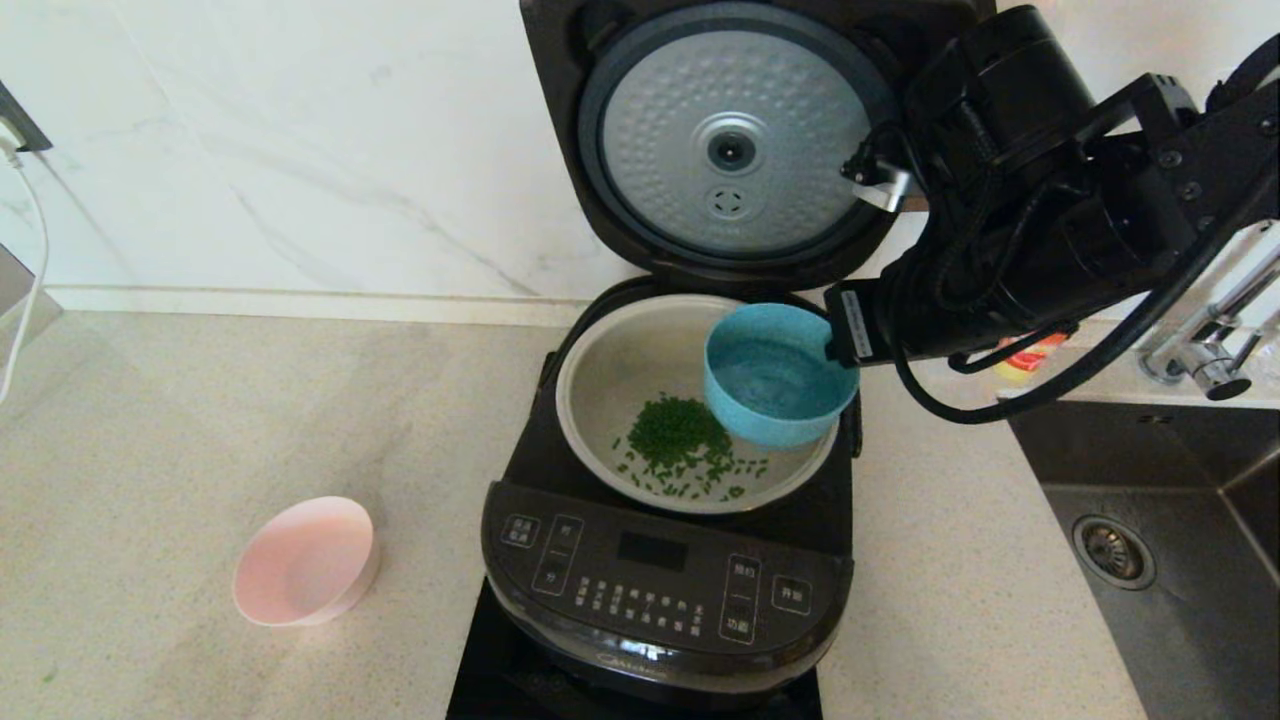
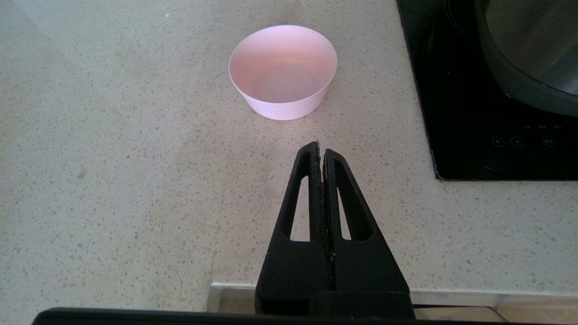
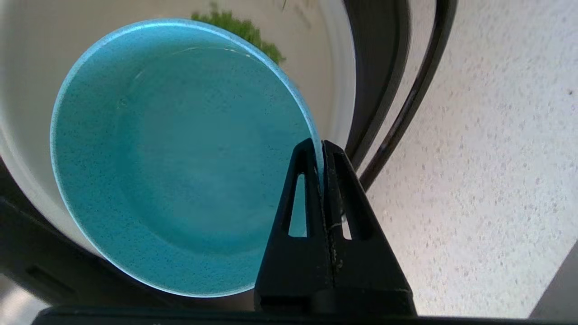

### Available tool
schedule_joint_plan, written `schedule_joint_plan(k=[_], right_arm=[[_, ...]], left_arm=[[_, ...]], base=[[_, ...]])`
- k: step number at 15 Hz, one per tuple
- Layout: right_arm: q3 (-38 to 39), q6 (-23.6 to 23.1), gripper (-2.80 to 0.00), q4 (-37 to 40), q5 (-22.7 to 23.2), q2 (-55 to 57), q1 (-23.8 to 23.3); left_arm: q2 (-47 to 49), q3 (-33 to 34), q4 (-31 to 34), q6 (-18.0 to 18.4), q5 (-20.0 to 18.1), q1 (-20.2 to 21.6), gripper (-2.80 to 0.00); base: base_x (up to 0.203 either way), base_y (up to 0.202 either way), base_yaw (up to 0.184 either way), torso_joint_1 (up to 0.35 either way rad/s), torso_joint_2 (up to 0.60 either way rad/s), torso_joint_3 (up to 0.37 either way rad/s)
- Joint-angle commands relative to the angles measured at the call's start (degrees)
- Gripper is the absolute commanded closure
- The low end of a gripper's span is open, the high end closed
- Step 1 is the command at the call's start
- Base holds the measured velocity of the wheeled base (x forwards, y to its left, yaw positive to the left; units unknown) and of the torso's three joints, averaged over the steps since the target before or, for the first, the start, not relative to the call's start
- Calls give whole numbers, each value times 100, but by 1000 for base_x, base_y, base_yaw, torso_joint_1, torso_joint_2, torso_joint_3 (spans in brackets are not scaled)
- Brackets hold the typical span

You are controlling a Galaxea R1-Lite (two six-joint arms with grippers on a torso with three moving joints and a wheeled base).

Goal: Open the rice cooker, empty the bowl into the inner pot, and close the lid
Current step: Pour the water from the bowl into the rice cooker

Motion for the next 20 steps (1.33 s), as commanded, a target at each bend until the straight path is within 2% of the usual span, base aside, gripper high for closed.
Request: schedule_joint_plan(k=[1,20], right_arm=[[-4,6,0,-57,-52,-23,-14],[-20,13,0,-680,-91,482,483]], left_arm=[[-1,-1,5,2,0,0,0],[-1,-1,5,2,0,0,0]], base=[[0,0,0,0,0,0],[0,0,0,0,0,0]])
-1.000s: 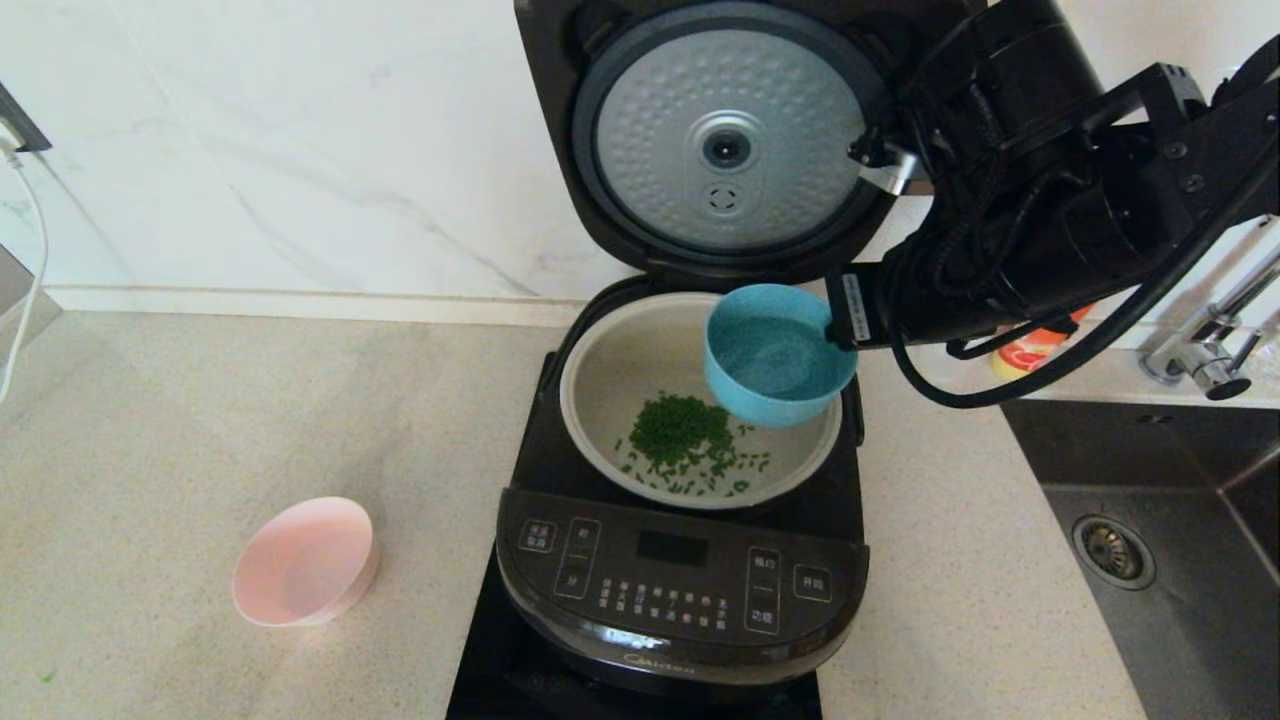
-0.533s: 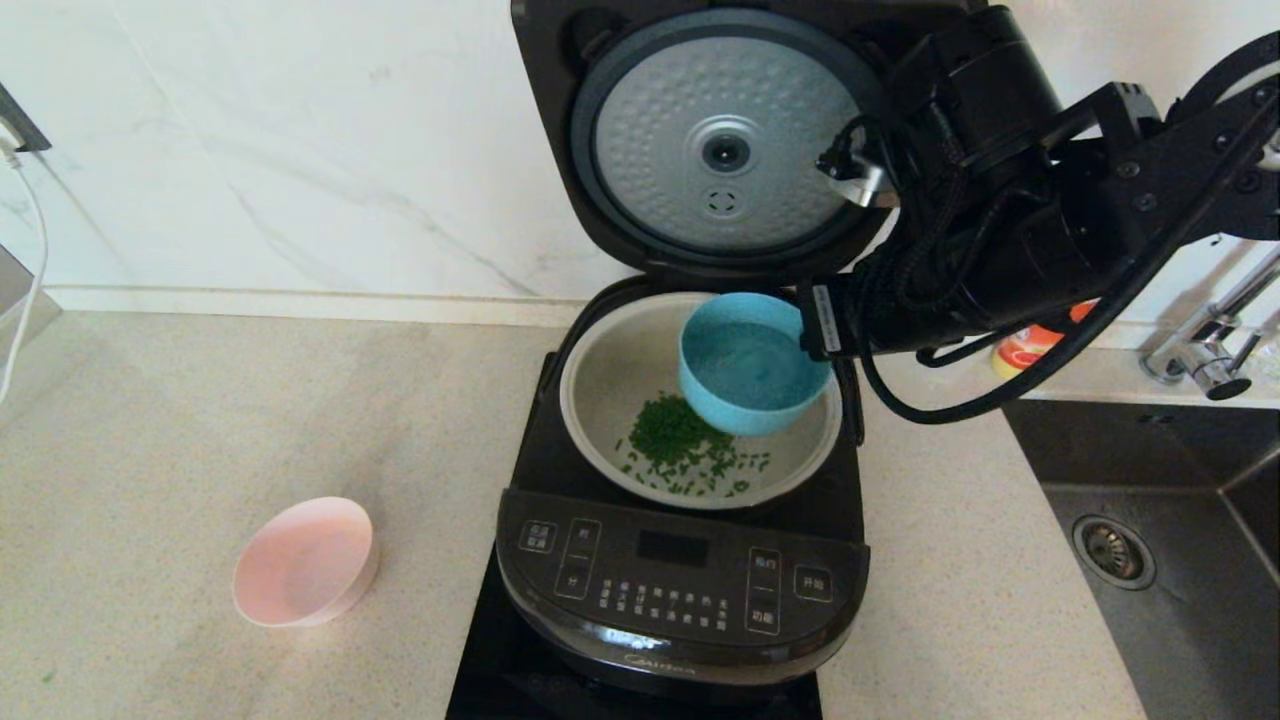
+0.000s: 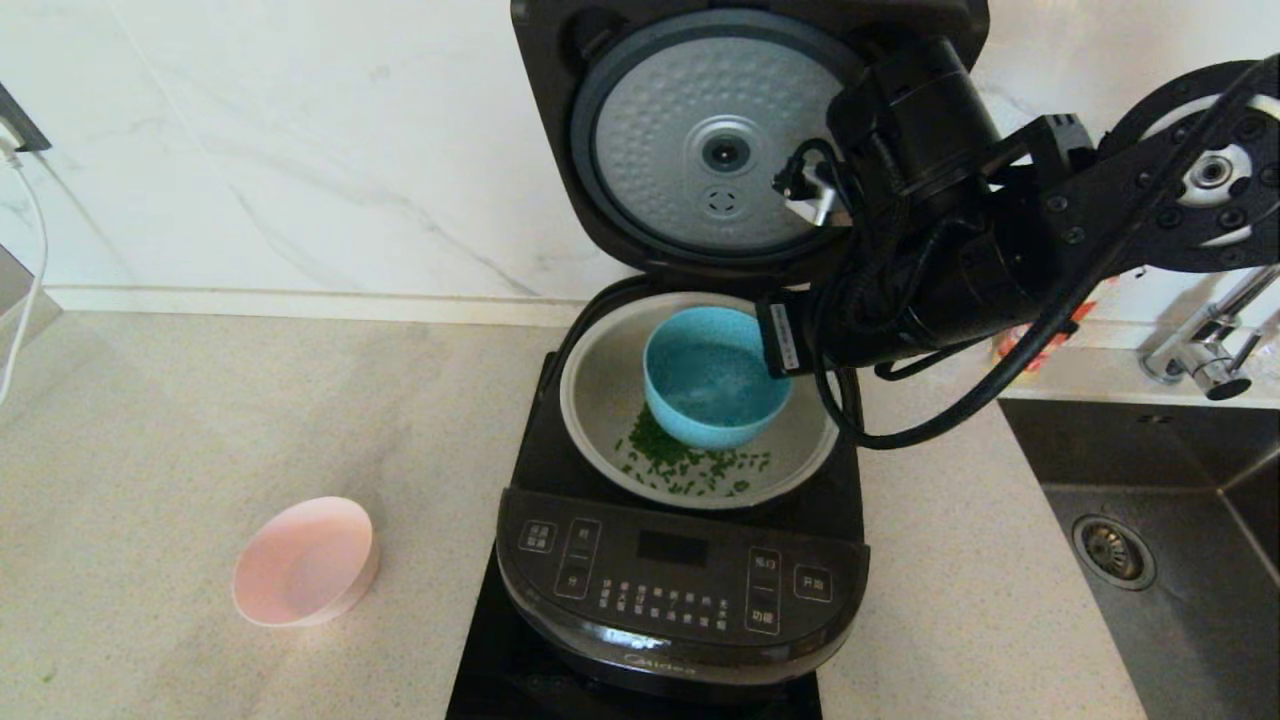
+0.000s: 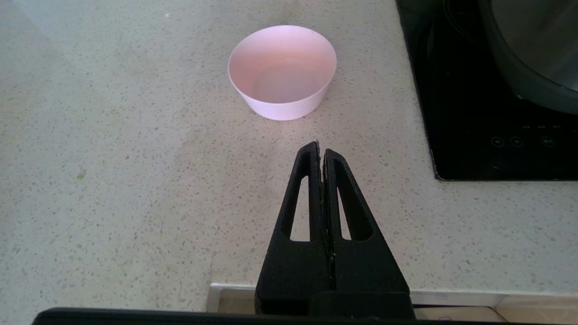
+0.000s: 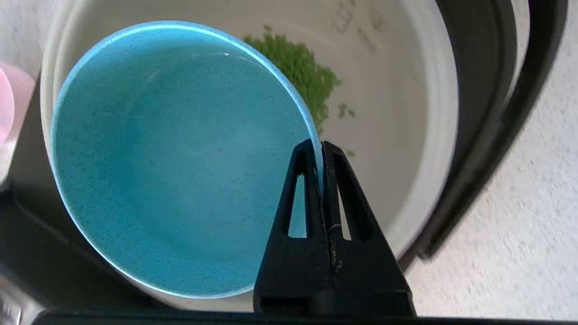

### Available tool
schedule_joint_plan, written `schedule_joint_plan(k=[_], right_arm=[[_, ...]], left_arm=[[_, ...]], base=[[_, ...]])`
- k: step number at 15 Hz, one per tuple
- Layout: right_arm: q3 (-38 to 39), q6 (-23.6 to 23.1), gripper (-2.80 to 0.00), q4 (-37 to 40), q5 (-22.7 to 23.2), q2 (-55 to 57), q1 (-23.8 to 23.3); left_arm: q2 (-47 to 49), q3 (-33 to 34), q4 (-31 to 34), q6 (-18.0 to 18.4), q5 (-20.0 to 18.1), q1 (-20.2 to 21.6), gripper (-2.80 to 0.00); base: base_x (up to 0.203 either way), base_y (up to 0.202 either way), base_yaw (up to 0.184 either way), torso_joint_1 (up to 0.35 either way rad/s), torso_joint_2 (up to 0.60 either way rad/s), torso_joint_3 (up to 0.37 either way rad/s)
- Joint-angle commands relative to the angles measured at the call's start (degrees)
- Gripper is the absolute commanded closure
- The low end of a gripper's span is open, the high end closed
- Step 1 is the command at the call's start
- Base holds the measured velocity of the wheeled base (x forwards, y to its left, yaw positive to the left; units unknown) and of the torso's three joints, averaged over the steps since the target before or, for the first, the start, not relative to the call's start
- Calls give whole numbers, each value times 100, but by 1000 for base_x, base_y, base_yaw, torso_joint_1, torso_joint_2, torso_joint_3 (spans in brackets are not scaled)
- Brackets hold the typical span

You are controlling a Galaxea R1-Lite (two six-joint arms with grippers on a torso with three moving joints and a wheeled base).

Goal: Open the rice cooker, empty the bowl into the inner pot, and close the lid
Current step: Pour the water from the bowl into the rice cooker

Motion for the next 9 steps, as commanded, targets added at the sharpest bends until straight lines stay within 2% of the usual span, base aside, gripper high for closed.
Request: schedule_joint_plan(k=[1,5,9], right_arm=[[1,11,0,-91,-62,136,36],[9,18,0,-463,-146,182,40],[19,45,0,-987,-442,164,38]], left_arm=[[-1,-1,5,2,-2,0,0],[-1,-1,5,2,-2,0,0],[-1,-1,5,2,-2,0,0]], base=[[0,0,0,0,0,0],[0,0,0,0,0,0],[0,0,0,0,0,0]])
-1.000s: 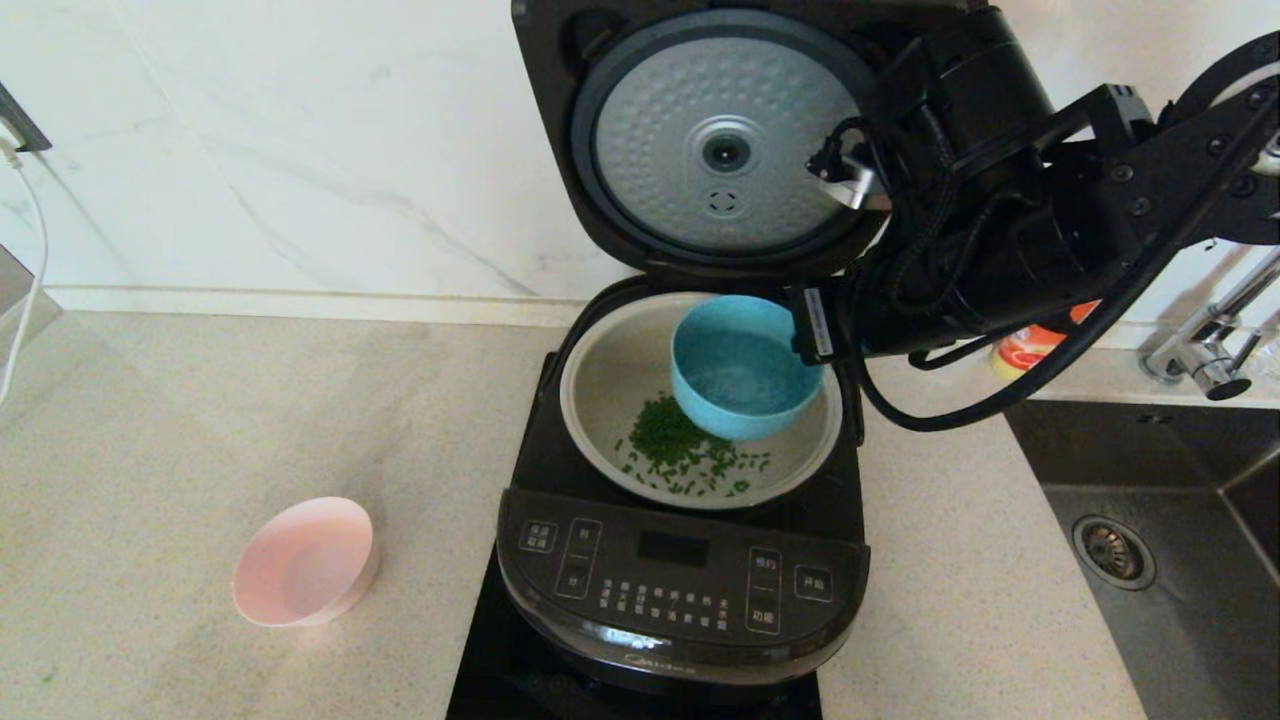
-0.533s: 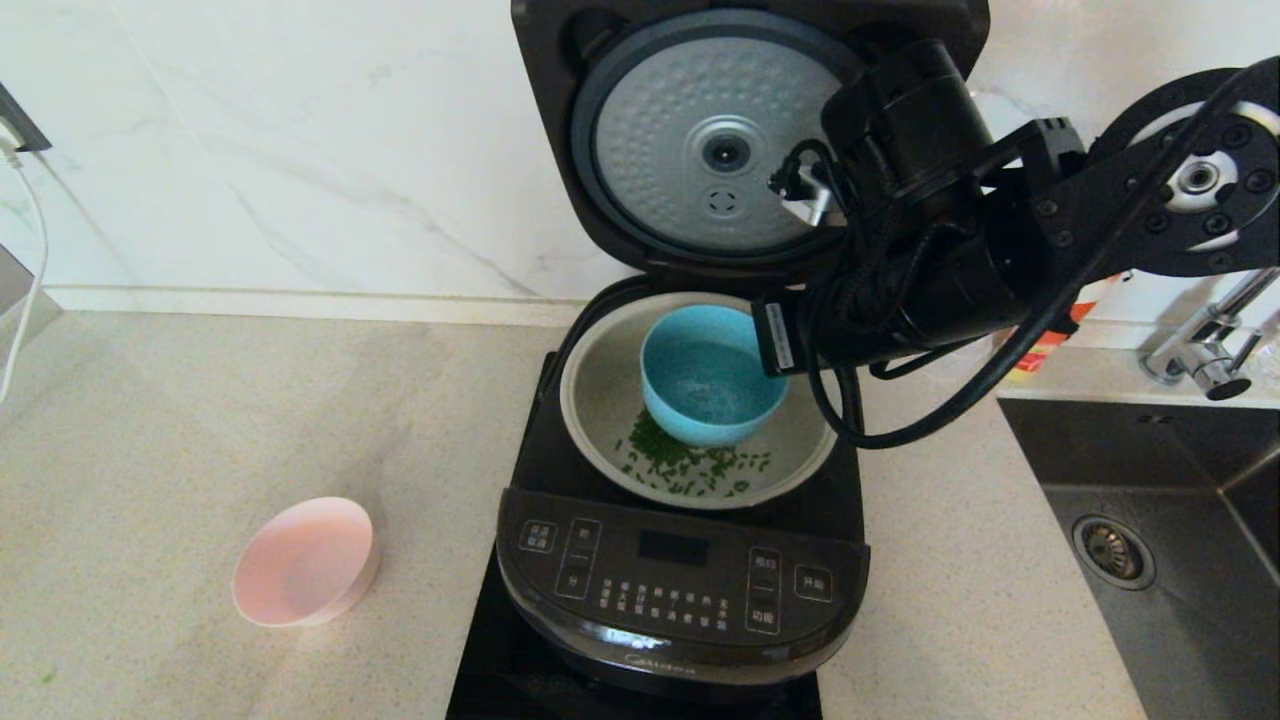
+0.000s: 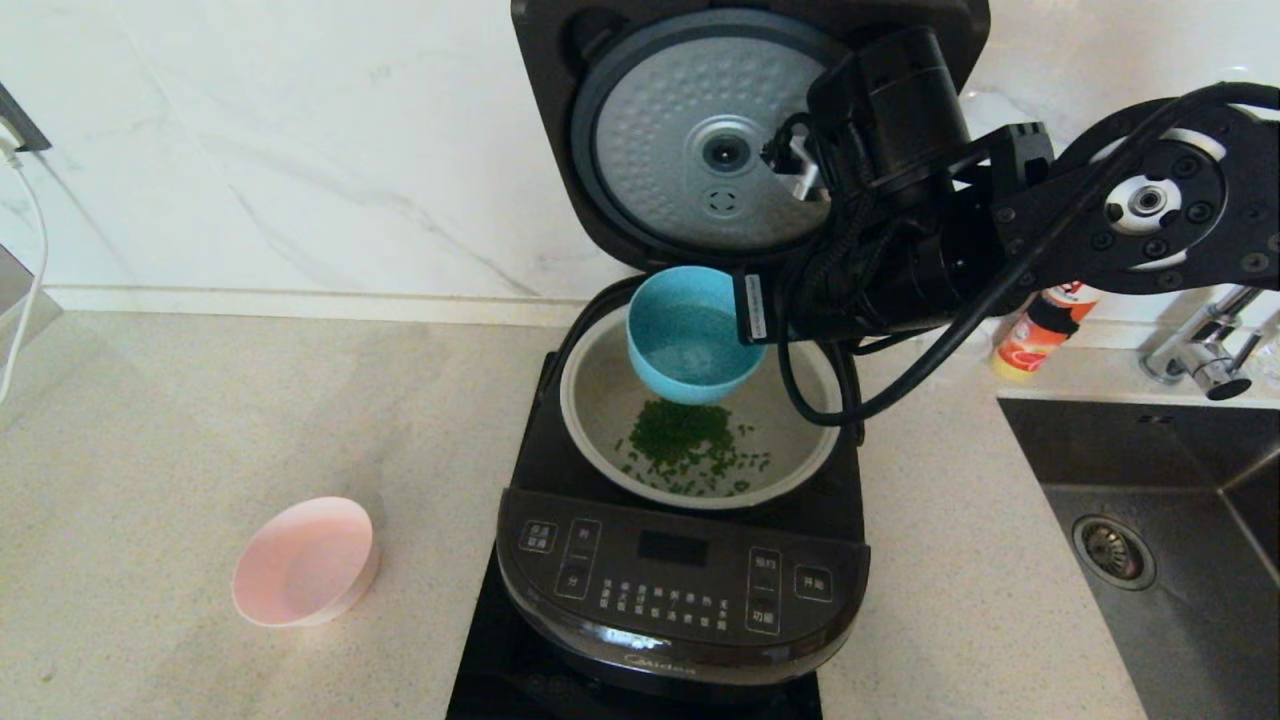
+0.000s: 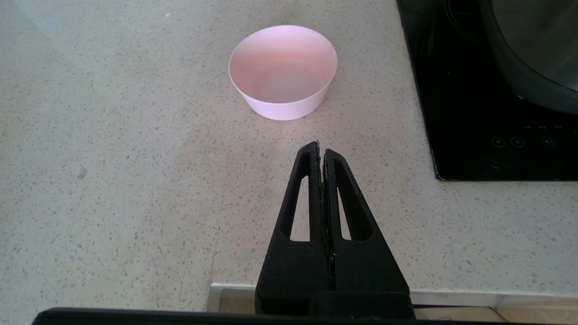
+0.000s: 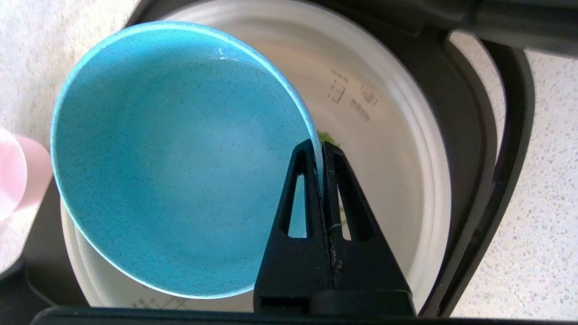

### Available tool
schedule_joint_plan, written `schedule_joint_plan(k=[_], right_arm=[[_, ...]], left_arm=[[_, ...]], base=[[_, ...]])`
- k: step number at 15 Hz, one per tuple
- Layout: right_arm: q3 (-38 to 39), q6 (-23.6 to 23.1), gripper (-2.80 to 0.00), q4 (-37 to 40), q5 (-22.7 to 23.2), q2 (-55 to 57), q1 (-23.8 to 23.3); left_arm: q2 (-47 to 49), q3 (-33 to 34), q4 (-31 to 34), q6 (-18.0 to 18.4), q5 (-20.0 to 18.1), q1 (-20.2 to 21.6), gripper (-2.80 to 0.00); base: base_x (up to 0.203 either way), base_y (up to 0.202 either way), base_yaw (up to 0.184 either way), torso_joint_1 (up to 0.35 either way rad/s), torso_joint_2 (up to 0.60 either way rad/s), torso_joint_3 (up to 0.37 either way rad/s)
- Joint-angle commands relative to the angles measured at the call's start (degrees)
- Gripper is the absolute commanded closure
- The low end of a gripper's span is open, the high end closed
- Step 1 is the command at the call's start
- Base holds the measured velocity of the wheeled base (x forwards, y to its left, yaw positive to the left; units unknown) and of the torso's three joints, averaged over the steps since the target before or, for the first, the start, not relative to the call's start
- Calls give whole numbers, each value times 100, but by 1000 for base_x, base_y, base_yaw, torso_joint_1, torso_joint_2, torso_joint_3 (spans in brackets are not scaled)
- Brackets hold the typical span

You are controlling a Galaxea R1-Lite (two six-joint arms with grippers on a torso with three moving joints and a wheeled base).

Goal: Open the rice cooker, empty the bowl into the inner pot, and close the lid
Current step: Pour the water from the bowl into the rice cooker

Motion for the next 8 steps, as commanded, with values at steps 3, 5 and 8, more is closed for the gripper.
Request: schedule_joint_plan(k=[3,5,8], right_arm=[[9,84,0,-106,-88,-100,-8],[36,83,0,-358,-339,-102,-8],[79,81,0,-632,-576,-115,-14]], left_arm=[[-1,-1,5,1,0,0,0],[-1,-1,4,1,0,0,0],[-1,-1,5,1,0,0,0]], base=[[0,0,0,0,0,0],[0,0,0,0,0,0],[0,0,0,0,0,0]])
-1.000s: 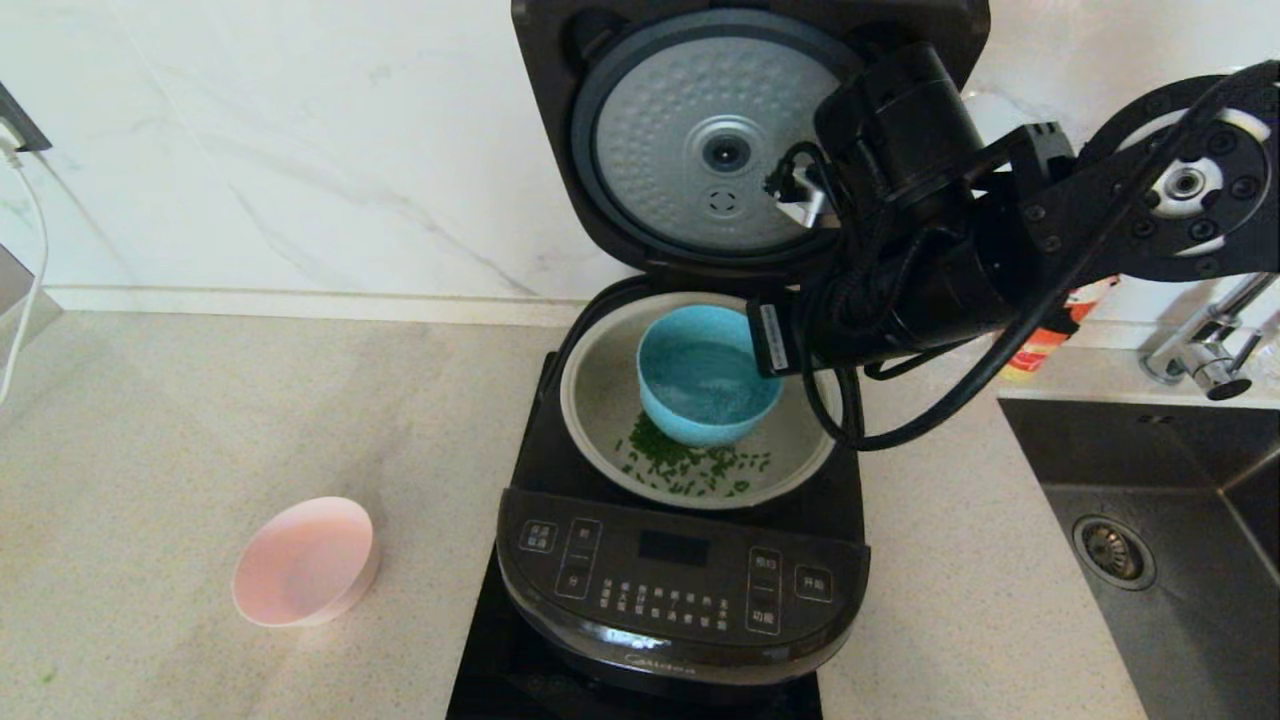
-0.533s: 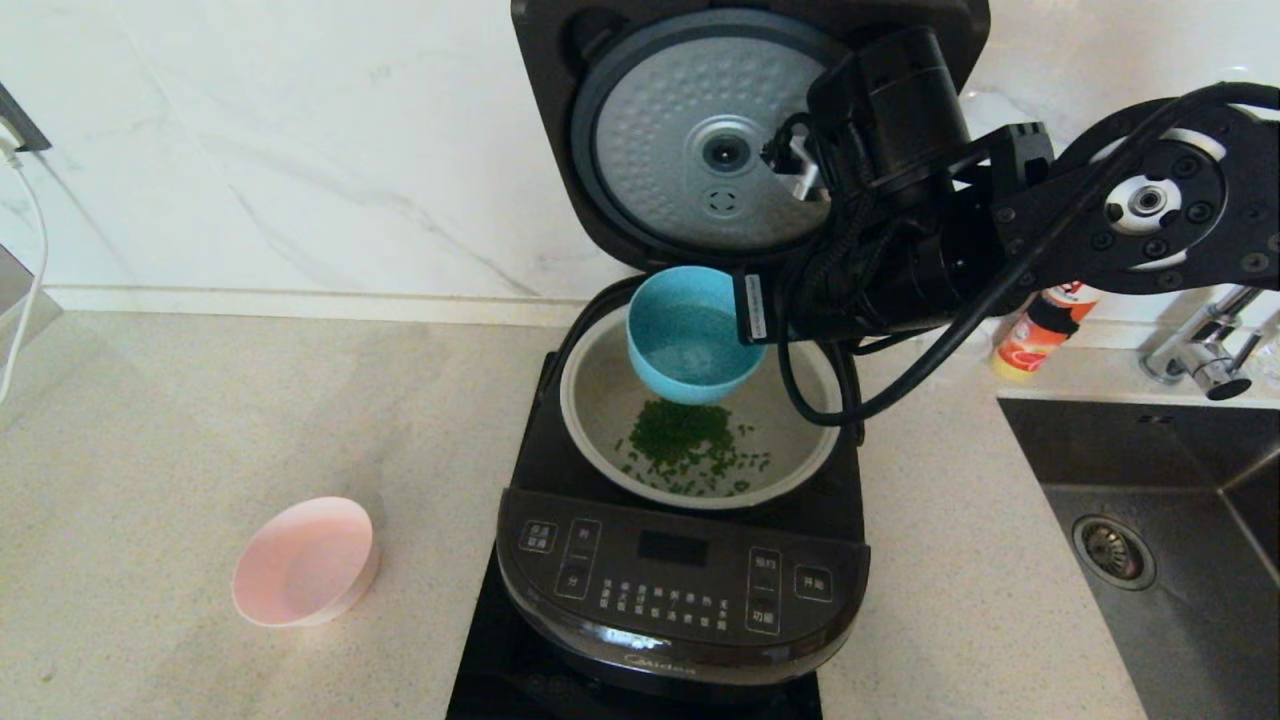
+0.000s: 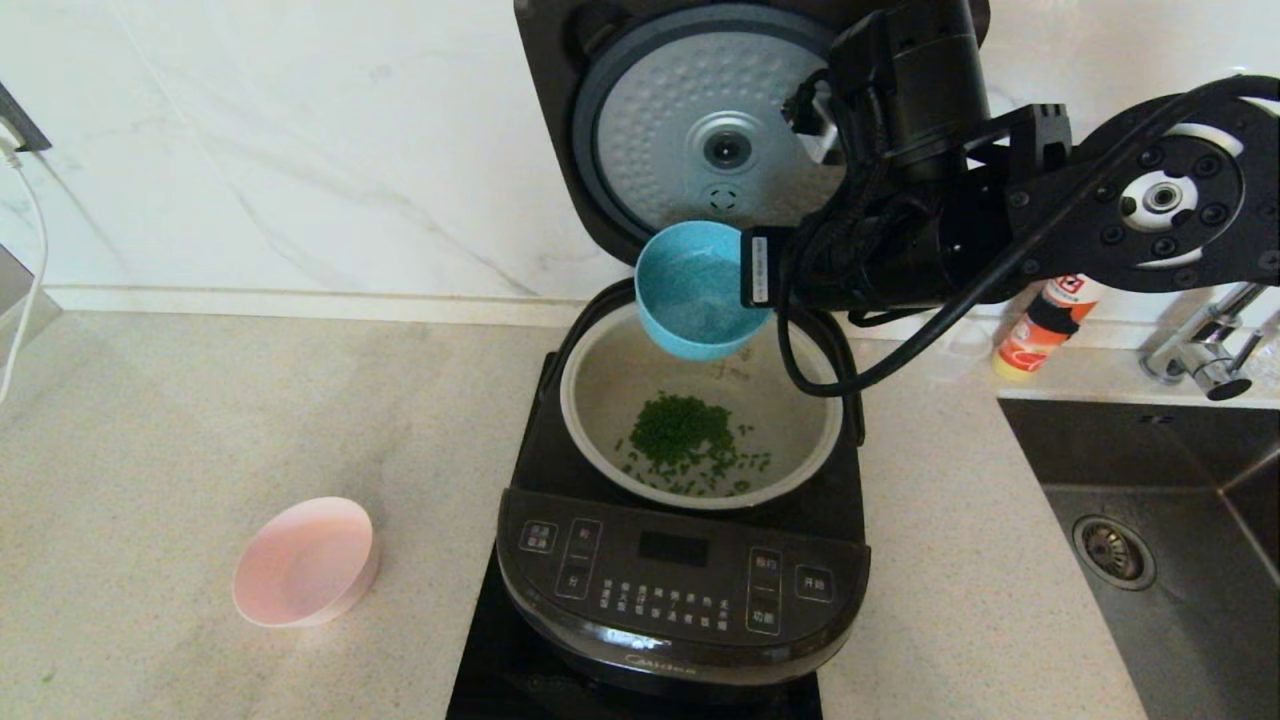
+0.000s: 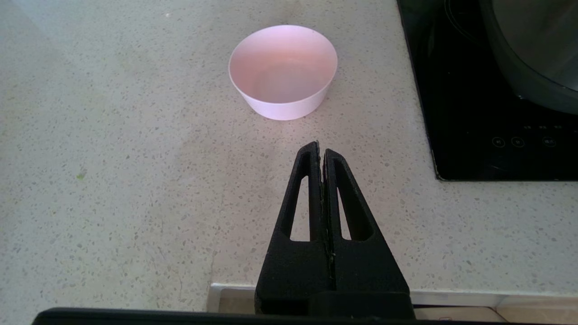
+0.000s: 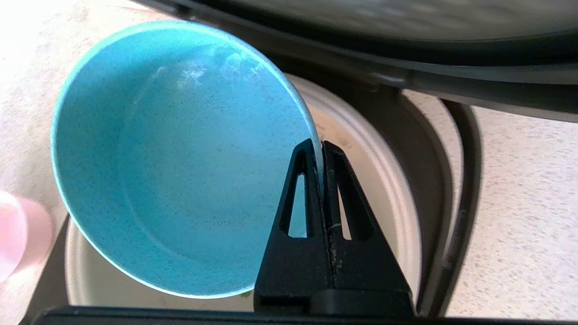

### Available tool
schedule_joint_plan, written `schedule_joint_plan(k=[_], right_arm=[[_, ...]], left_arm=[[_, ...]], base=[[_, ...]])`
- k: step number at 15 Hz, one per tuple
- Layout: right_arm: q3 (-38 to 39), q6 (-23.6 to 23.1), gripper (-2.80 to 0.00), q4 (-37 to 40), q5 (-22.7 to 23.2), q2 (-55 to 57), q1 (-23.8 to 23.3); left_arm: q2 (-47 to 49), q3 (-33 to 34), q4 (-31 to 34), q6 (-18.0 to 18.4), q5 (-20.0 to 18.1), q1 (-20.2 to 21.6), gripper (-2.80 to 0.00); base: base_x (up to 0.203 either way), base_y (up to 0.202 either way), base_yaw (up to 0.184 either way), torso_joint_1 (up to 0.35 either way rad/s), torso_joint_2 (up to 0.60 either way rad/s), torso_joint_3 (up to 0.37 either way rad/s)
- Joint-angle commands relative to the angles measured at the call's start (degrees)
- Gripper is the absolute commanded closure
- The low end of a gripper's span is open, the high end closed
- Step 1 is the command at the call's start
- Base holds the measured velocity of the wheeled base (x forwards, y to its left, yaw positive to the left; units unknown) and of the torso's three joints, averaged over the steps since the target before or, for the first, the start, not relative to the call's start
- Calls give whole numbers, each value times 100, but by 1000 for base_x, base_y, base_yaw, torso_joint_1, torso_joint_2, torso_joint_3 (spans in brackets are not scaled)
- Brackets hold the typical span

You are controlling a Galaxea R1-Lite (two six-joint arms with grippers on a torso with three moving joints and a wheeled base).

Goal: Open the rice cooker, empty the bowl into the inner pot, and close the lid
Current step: Pour the water from the bowl into the rice cooker

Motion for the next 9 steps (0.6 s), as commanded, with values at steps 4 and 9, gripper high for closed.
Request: schedule_joint_plan(k=[4,9], right_arm=[[67,-10,0,-140,-192,-39,-32],[118,-116,0,-320,-463,-136,-30]], left_arm=[[-1,-1,5,2,-2,0,0],[-1,-1,5,2,-2,0,0]], base=[[0,0,0,0,0,0],[0,0,0,0,0,0]])
